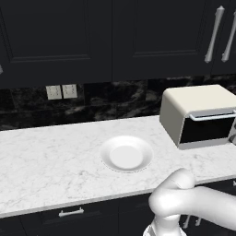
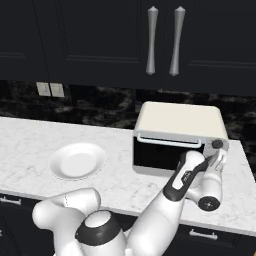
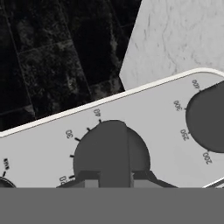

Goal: Pick up the kebab skewer and baguette bread, and place them inside the toaster oven. Close the toaster oven door and start by setting the timer.

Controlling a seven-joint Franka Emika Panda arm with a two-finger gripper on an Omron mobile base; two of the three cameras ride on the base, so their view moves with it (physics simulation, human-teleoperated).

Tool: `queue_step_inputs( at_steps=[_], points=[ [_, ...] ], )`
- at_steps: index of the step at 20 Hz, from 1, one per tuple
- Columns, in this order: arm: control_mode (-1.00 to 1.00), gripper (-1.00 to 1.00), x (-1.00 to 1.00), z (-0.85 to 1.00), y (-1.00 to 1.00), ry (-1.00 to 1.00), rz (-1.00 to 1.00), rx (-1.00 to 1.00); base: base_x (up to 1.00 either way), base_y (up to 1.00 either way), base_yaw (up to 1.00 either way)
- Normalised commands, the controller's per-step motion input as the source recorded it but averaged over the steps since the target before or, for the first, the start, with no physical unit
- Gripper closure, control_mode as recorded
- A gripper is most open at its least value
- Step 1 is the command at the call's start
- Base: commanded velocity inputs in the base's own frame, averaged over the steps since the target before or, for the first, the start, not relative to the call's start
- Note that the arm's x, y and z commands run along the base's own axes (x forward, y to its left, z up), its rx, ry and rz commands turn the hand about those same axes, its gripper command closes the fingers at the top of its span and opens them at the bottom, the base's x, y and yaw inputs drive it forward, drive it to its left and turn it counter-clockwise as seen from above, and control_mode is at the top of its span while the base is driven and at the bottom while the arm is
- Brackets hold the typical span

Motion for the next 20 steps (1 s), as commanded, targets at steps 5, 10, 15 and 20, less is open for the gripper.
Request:
queue_step_inputs(
  at_steps=[5, 10, 15, 20],
  points=[
    [-1.00, 1.00, 0.00, 0.00, 0.00, 0.00, 0.00, 0.17, 0.00, 0.00, 0.00],
    [-1.00, 1.00, 0.08, 0.00, 0.00, 0.00, 0.00, 0.23, 0.00, 0.00, 0.00],
    [-1.00, 1.00, 0.07, 0.00, 0.00, 0.01, 0.00, 0.26, 0.00, 0.00, 0.00],
    [-1.00, 1.00, 0.10, 0.00, 0.00, 0.04, 0.00, 0.33, 0.00, 0.00, 0.00]
  ],
)
